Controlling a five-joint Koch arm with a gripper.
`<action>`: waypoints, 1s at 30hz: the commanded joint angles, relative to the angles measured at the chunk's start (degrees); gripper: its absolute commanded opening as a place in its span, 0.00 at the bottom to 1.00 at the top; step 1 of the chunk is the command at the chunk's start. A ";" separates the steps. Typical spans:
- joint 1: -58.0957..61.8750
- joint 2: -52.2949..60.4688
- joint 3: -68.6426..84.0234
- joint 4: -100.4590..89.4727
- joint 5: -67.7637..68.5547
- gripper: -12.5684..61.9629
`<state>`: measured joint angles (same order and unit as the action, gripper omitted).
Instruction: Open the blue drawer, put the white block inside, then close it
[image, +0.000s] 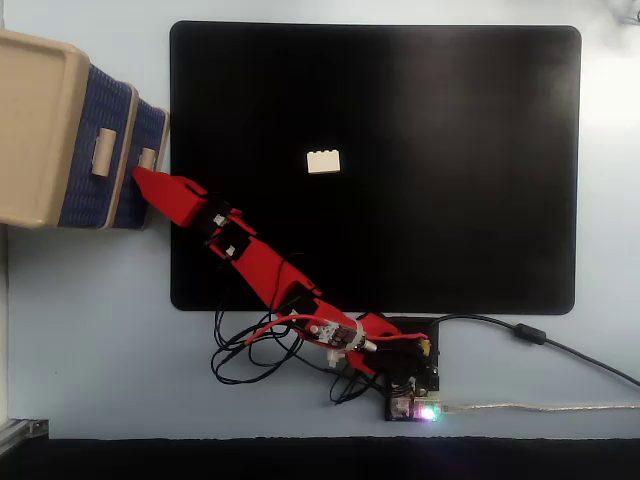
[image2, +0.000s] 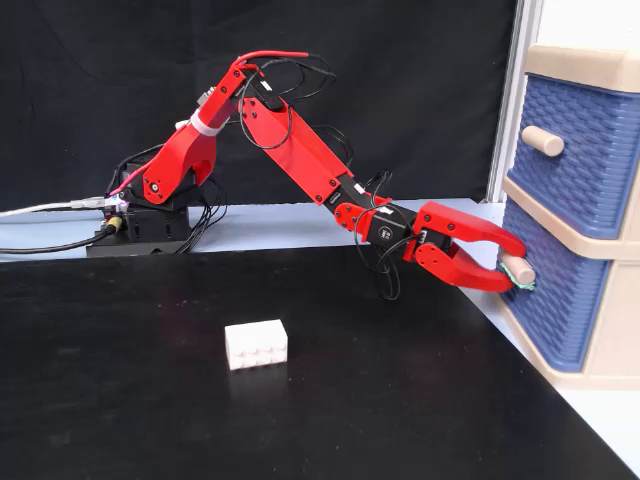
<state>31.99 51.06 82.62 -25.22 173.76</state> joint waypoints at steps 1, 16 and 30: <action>0.88 1.85 -1.58 -2.72 2.02 0.06; 7.47 34.72 46.67 -1.49 2.37 0.06; 16.00 48.96 45.09 23.82 2.55 0.62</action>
<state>46.14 95.45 129.55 -6.86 174.90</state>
